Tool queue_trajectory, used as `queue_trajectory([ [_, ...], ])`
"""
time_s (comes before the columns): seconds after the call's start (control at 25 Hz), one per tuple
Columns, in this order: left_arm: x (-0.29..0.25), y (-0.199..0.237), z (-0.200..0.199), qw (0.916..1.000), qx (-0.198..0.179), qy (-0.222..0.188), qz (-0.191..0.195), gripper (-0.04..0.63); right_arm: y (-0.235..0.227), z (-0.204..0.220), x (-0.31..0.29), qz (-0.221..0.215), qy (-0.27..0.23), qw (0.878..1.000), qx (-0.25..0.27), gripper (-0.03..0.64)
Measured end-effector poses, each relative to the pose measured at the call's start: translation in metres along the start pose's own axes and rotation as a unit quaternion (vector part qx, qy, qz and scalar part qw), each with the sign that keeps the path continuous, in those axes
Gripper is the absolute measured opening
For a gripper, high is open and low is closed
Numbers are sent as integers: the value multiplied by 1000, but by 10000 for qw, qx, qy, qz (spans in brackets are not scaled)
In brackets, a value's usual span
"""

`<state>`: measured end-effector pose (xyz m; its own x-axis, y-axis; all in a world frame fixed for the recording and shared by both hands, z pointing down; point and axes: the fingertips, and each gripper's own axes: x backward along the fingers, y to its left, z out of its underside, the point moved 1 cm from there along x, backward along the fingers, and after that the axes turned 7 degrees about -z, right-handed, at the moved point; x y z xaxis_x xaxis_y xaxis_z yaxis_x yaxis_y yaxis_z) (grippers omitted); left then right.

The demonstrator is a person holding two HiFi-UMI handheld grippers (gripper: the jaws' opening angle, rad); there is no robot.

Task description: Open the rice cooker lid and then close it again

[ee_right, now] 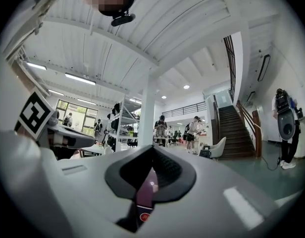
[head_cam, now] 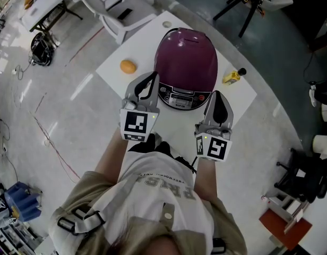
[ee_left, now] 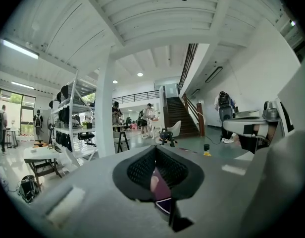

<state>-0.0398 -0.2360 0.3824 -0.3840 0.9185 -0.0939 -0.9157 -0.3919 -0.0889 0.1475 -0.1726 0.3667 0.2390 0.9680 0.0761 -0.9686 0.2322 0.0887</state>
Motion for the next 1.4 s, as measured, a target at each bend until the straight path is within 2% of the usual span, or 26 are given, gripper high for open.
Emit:
queue_trajectory([
  [0.44, 4, -3, -11, 9992, -248, -278, -121, 8, 8, -8, -2, -88, -119, 9998, 126, 2],
  [0.6, 5, -3, -14, 9988, -276, -370, -143, 8, 9, -7, -3, -53, -44, 9994, 340, 0],
  [1.4, 0, -8, -10, 9983, -502, -309, -3, 8, 13, -7, -5, -20, 102, 9986, 528, 0],
])
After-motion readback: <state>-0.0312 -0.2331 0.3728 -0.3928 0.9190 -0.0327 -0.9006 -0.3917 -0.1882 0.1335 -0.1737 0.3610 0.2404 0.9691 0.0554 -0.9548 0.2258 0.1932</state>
